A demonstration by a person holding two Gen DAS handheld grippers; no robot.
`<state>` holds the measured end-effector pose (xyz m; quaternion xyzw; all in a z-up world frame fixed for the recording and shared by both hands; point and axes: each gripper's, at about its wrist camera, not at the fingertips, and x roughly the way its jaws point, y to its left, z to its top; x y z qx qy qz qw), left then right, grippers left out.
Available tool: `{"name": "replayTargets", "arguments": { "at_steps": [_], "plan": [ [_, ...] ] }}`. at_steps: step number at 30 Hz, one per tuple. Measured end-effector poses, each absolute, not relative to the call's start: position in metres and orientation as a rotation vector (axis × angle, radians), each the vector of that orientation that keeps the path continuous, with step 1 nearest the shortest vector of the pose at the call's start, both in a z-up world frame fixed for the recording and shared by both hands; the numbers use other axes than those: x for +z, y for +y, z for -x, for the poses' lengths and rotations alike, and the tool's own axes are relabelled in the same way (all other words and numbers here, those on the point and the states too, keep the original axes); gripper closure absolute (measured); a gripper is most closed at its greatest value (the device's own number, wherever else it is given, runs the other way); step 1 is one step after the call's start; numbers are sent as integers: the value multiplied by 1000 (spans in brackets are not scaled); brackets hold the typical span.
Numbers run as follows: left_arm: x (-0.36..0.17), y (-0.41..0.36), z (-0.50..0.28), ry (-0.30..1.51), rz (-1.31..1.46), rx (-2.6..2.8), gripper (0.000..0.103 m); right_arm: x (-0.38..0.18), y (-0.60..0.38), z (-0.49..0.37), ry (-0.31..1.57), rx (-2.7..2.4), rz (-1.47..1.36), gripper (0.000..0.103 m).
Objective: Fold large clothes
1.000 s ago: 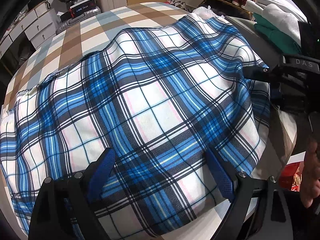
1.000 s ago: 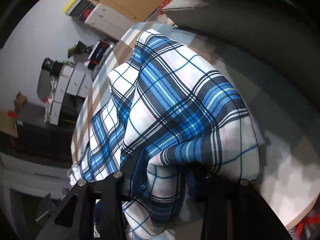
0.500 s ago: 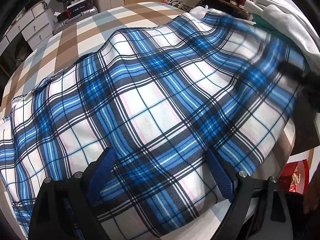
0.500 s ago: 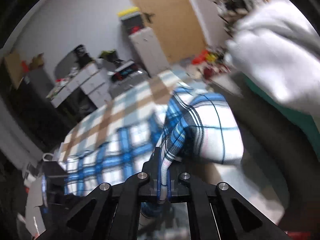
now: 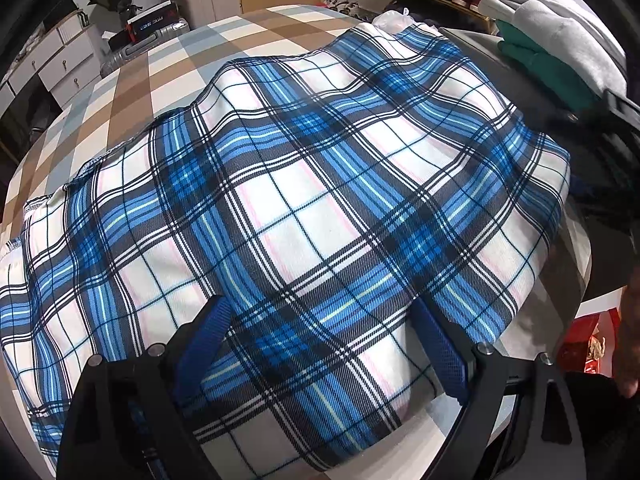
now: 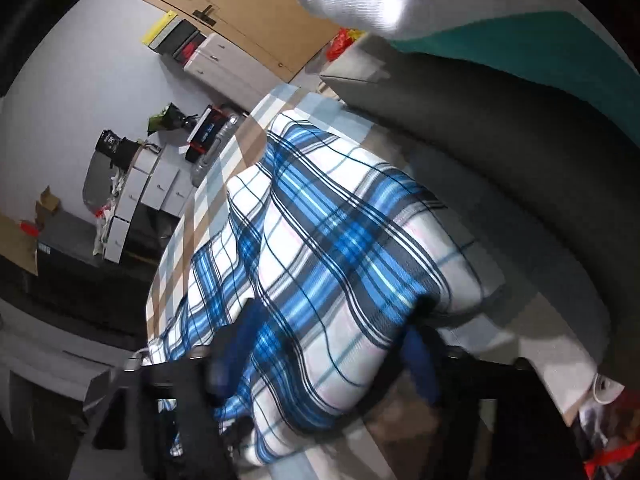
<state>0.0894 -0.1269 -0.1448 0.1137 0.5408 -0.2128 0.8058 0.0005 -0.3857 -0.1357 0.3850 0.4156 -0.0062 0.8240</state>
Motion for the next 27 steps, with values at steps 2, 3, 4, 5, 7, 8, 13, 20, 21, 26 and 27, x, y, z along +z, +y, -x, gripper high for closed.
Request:
{"name": "replayTargets", "arguments": {
  "at_steps": [2, 3, 4, 5, 7, 8, 13, 20, 21, 26, 27],
  "plan": [
    [-144, -127, -89, 1157, -244, -454, 14, -138, -383, -11, 892, -39, -821, 29],
    [-144, -128, -89, 1157, -244, -454, 13, -141, -381, -18, 918, -45, -815, 26],
    [-144, -128, -89, 1158, -243, -454, 13, -144, -380, -25, 933, -47, -808, 24],
    [-144, -129, -89, 1158, -245, -455, 13, -143, -379, -27, 916, -49, -801, 24],
    [-144, -130, -90, 1156, -248, -455, 13, -142, -377, -34, 916, -51, -808, 16],
    [-144, -130, -91, 1155, -249, -456, 13, -143, -376, -37, 914, -50, -826, 16],
    [-145, -133, -93, 1153, -256, -461, 12, -122, -367, -29, 811, -9, -763, 89],
    [-120, -113, -117, 1134, -199, -455, 12, -72, -313, -9, 618, -48, -285, 100],
    [-118, -107, -123, 1123, -182, -436, 12, -72, -313, -8, 615, -37, -284, 100],
    [-147, -117, -141, 1208, -199, -380, 10, -64, -318, -9, 604, -12, -260, 101],
    [-146, -126, -137, 1162, -239, -374, 10, -62, -319, -7, 590, -12, -243, 101]
  ]
}}
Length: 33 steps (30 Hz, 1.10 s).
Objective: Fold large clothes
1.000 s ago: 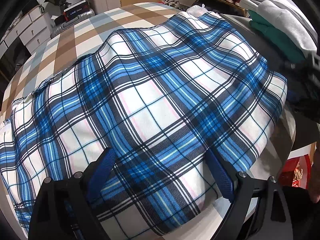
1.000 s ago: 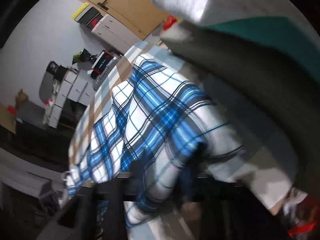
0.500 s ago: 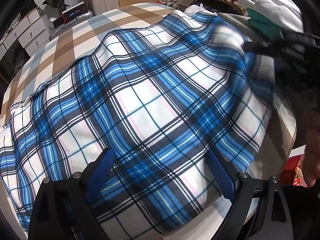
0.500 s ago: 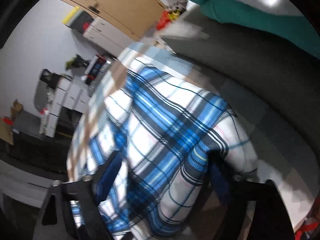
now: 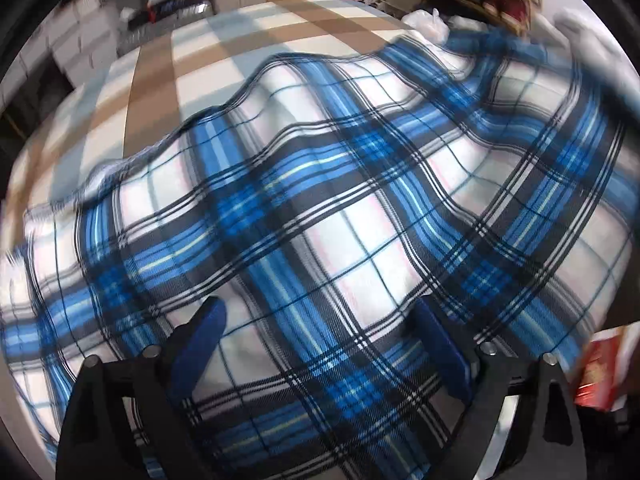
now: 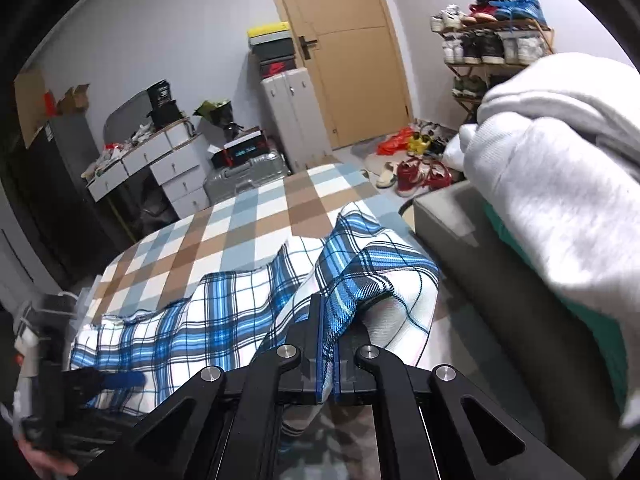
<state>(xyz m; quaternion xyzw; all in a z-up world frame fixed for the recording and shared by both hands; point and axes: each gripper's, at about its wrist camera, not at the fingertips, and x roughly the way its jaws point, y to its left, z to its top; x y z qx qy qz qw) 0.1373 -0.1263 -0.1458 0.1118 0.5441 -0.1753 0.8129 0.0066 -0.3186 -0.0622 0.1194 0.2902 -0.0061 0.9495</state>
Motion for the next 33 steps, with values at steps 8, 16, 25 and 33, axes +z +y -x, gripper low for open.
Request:
{"name": "replayTargets", "arguments": {
  "at_steps": [8, 16, 25, 33],
  "plan": [
    [-148, -187, -150, 1146, -229, -477, 9, -33, -314, -4, 503, -3, -80, 101],
    [-104, -179, -152, 1111, -250, -470, 9, -33, -341, -4, 533, -10, -125, 101],
    [-142, -140, -147, 1169, -282, -353, 8, -34, -349, -6, 518, 63, -253, 101],
    [-144, -179, -164, 1171, -200, -332, 7, -11, -359, -10, 485, 91, -252, 101]
  ]
}}
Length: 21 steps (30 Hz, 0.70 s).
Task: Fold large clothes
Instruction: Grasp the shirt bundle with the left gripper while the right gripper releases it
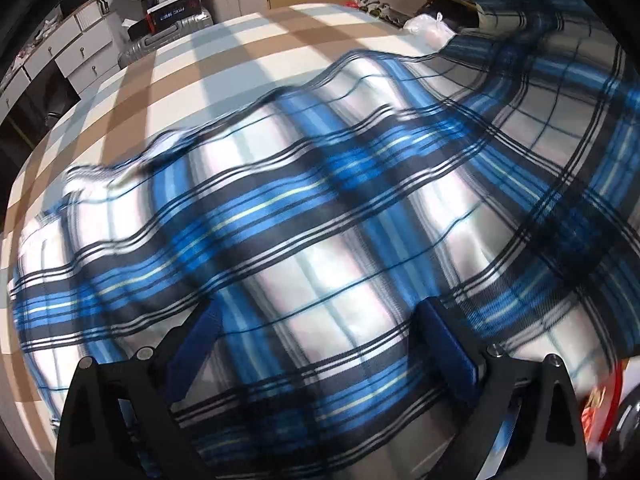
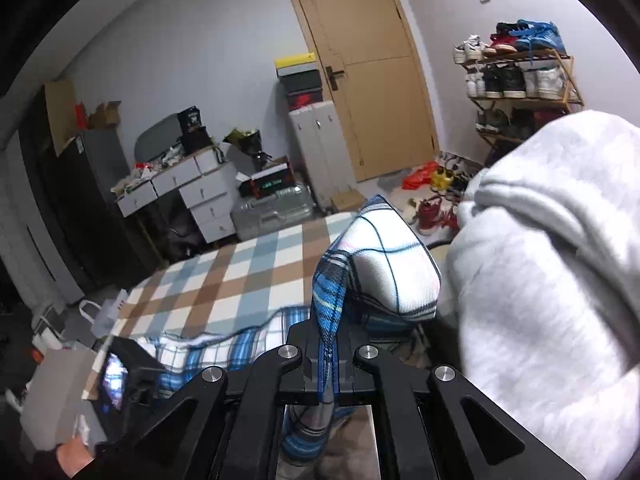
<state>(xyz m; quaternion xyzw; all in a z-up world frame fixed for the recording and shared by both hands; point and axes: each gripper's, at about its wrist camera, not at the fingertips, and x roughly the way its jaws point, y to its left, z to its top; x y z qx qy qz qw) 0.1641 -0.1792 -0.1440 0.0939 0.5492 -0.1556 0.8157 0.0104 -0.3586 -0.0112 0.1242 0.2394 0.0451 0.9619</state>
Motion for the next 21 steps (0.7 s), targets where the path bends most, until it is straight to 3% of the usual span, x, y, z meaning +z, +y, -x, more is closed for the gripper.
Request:
{"name": "replayTargets", "arguments": {
  "at_steps": [4, 7, 9, 15, 19, 21],
  "plan": [
    [-146, -212, -162, 1112, -128, -390, 7, 5, -358, -11, 468, 68, -200, 101],
    [-129, -193, -165, 1185, 53, -540, 7, 18, -355, -11, 456, 61, -176, 101],
    [-112, -153, -169, 1213, 199, -557, 7, 29, -346, -9, 444, 65, -149, 101],
    [-52, 20, -147, 1045, 350, -341, 7, 47, -261, 11, 389, 217, -54, 101],
    [-54, 126, -138, 1014, 504, -212, 7, 11, -157, 25, 416, 375, 76, 101],
    [-65, 142, -142, 1034, 544, -192, 7, -16, -113, 34, 432, 435, 146, 101]
  ]
}}
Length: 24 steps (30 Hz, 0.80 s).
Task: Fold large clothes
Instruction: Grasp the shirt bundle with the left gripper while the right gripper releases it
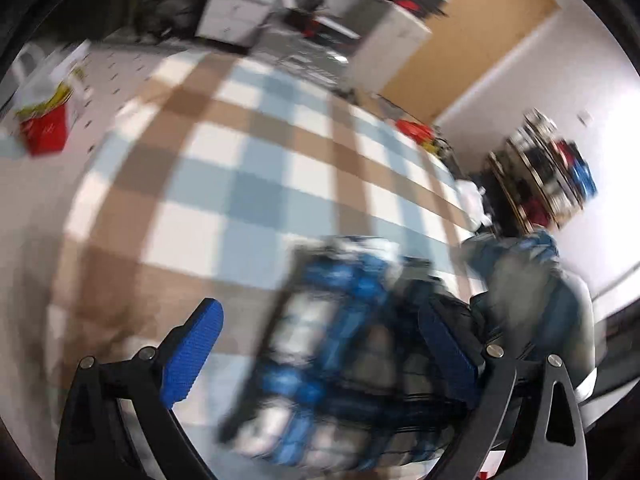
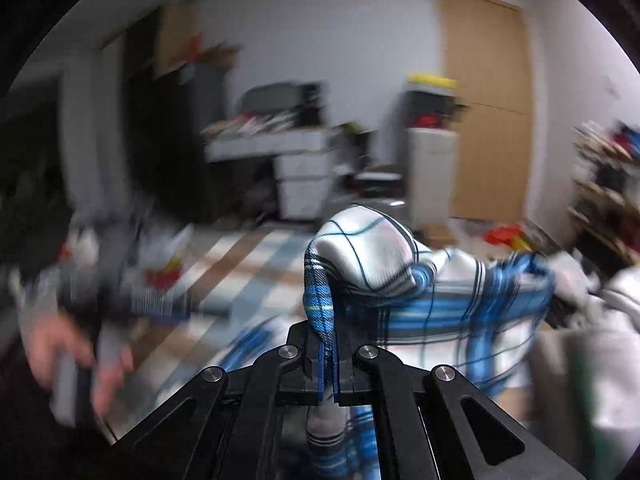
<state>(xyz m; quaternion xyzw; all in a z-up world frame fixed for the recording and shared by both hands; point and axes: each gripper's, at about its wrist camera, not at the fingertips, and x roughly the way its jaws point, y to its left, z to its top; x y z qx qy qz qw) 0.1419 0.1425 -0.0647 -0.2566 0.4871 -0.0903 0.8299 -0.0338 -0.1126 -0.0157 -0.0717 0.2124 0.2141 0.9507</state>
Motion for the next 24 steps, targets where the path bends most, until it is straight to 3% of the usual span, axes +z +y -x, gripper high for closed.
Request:
{"name": "replayTargets", "arguments": {
  "at_steps": [4, 8, 10, 11, 12, 13, 17, 24],
  "plan": [
    [-85, 158, -136, 1130, 604, -238, 7, -90, -31, 46, 588, 570, 300, 101],
    [-63, 125, -117, 1103, 569, -351, 7, -133, -8, 52, 732, 633, 432, 96],
    [-60, 110, -113, 1136, 537, -428, 7, -133, -15, 52, 797, 678, 386, 87],
    [-61, 98, -109, 1158, 531, -480, 7, -130, -23, 51, 832, 706, 333, 70],
    [-62, 96, -107, 1176, 525, -509, 7, -129, -34, 51, 849, 709, 286, 44],
    [-68, 87, -109, 1207, 508, -530, 7, -122, -49, 51, 853, 702, 220, 37],
    [-90, 68, -99, 1321, 388, -496, 7, -87, -107, 56, 827, 697, 18, 33],
    [-96, 42, -87, 1355, 266, -484, 7, -25, -193, -19, 734, 478, -141, 13]
  ]
}}
